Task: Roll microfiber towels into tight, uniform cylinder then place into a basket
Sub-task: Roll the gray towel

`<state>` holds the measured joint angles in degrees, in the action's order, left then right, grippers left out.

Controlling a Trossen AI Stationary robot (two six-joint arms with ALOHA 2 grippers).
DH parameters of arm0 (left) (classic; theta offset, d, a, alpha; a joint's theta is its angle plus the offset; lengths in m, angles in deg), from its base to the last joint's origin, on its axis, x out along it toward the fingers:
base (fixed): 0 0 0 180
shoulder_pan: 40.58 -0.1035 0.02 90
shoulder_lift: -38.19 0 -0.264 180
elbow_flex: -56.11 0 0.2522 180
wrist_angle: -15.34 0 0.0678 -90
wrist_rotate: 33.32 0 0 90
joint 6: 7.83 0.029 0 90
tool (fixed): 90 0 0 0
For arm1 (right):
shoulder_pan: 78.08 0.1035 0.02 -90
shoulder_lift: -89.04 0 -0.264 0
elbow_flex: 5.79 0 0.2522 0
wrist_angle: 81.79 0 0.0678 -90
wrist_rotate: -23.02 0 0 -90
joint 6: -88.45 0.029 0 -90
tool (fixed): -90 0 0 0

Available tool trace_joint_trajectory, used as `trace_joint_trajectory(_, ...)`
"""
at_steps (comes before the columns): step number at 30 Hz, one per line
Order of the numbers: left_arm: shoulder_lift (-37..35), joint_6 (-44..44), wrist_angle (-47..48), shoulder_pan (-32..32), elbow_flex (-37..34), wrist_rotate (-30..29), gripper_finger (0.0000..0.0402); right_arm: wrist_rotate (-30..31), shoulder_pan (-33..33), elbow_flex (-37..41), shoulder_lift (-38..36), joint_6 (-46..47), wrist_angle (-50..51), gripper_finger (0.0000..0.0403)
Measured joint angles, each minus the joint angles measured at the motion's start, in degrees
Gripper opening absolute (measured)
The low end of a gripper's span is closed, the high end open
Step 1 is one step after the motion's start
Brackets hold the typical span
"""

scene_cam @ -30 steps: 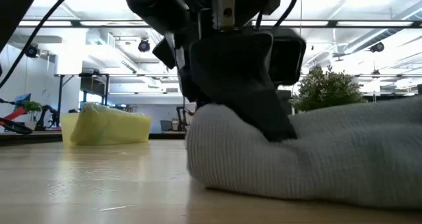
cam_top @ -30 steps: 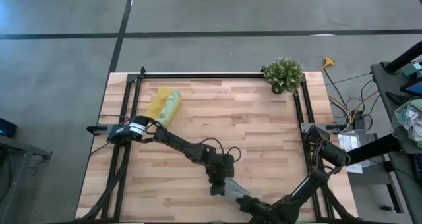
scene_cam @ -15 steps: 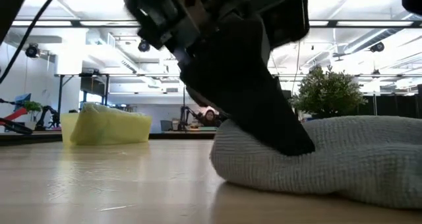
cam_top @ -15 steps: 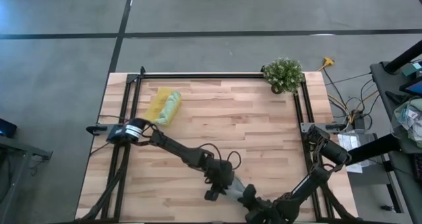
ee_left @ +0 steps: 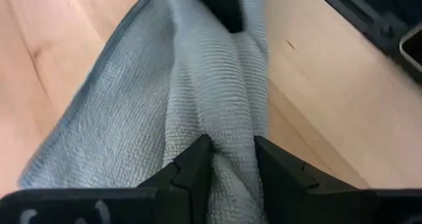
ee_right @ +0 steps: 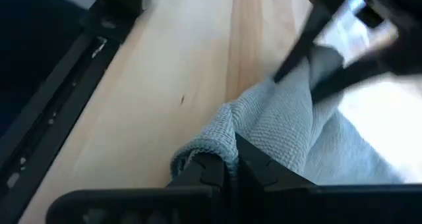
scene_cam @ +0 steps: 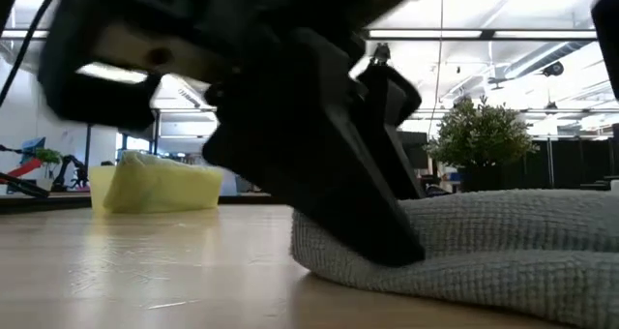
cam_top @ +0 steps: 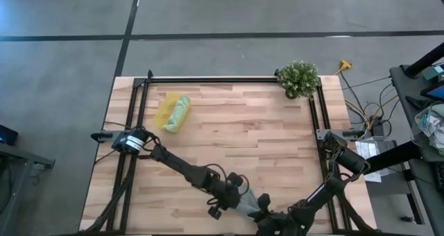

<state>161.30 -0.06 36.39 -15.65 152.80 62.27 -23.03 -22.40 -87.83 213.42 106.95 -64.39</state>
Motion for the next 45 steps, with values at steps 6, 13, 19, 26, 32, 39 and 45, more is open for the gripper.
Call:
trace_joint_trajectory(6, -0.7, 4.6, 0.2, 2.7, -0.1, -7.0, 0.0099, 1.7, -0.3, 5.0, -0.5, 7.1, -9.0, 0.0009)
trace_joint_trajectory(13, -2.9, 5.7, 2.2, 5.0, -0.1, -13.8, 0.0099, 1.8, -0.5, 11.3, -0.9, 16.2, -21.7, 0.0009)
trace_joint_trajectory(19, -5.8, 6.1, 4.2, 5.6, -0.1, -17.5, 0.0099, 1.8, -0.6, 16.7, -0.8, 18.3, -34.4, 0.0009)
trace_joint_trajectory(26, -7.0, 6.5, 4.7, 6.2, -0.1, -19.6, 0.0099, 1.8, -0.6, 19.2, -0.7, 18.4, -40.6, 0.0009)
trace_joint_trajectory(32, -7.0, 6.2, 5.9, 7.0, -0.1, -21.3, 0.0099, 1.8, -0.6, 19.3, -0.7, 18.2, -40.9, 0.0009)
trace_joint_trajectory(39, -7.2, 8.1, 4.2, 10.6, -0.1, -29.4, 0.0099, -1.9, -1.0, 20.7, -2.6, 20.7, -41.5, 0.0009)
trace_joint_trajectory(45, -5.6, 11.3, -2.2, 13.1, -0.1, -32.2, 0.0099, -3.3, -1.4, 24.9, -4.8, 21.8, -47.0, 0.0008)
